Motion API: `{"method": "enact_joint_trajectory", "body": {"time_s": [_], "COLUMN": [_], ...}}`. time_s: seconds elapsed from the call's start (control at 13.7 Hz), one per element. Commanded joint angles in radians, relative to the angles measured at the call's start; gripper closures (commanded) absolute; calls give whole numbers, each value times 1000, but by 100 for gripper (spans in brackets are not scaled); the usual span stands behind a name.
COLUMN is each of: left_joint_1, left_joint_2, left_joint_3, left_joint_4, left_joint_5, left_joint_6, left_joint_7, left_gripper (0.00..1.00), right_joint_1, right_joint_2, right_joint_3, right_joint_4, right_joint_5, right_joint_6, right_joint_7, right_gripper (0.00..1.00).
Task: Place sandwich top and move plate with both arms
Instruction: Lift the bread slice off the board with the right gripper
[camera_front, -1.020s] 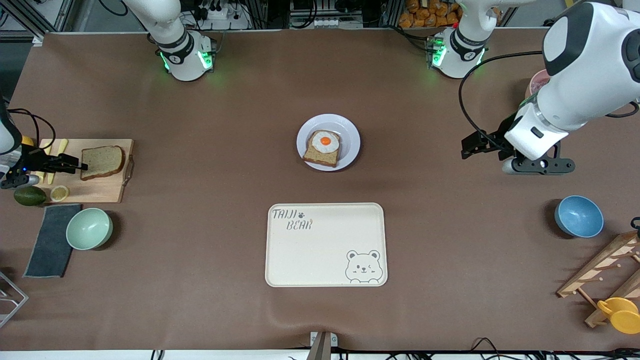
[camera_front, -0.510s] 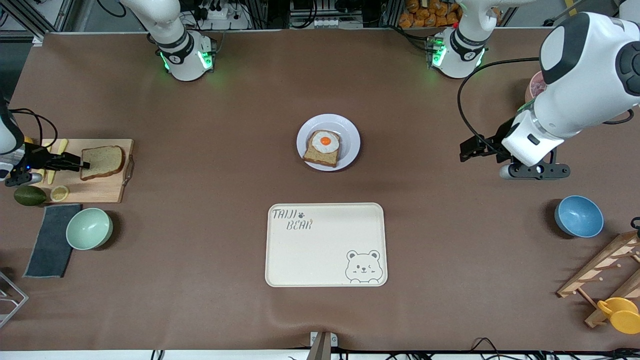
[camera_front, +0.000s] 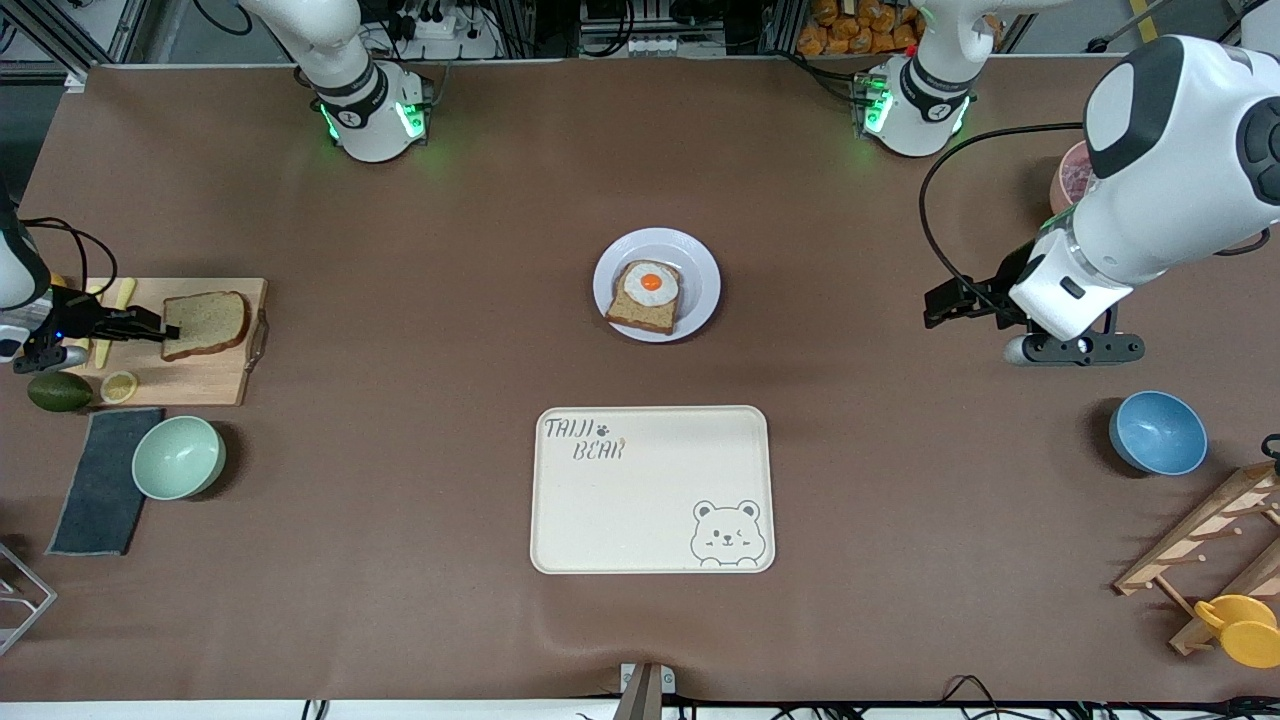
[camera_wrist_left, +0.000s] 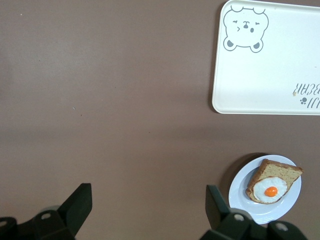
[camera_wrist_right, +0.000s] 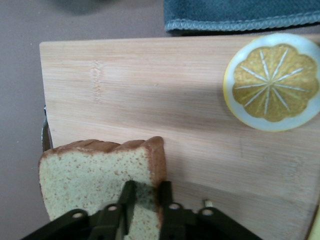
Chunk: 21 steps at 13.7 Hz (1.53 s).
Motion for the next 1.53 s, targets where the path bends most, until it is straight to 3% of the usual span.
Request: {"method": "enact_joint_trajectory", "body": {"time_s": [0.0,0.29,0.51,0.8,1.02,1.17,1.46], "left_joint_1": [7,7,7,7,7,7,-2], "left_joint_2": [-2,-2,-2,-2,-1,3,36], "left_joint_3": [-4,-4,-2,-1,1,-1,-4], "left_joint_4": [1,4,5,5,7,24,24], "left_joint_5": [-13,-13,-13,-9,-5,-13,-16], "left_joint_6": [-5,-5,-5,-4,1,7,7], "left_joint_7": [4,3,4,3,3,3,-5], "left_gripper": [0,0,0,0,0,0,0], "right_joint_1": [-30,-15,7,34,92,135,237], "right_joint_2": [3,-6,-8,-35,-99,-151,-247], "right_joint_3": [19,19,19,24,27,25,25], "right_joint_4": [-2,15,137,162,160,150,55], "right_joint_5": [52,62,59,65,77,138,238], "right_joint_6": [3,-25,-246,-334,-429,-486,-454], "right_joint_7": [-55,-40,61,100,224,238,315], "right_gripper": [100,100,100,100,100,100,100]}}
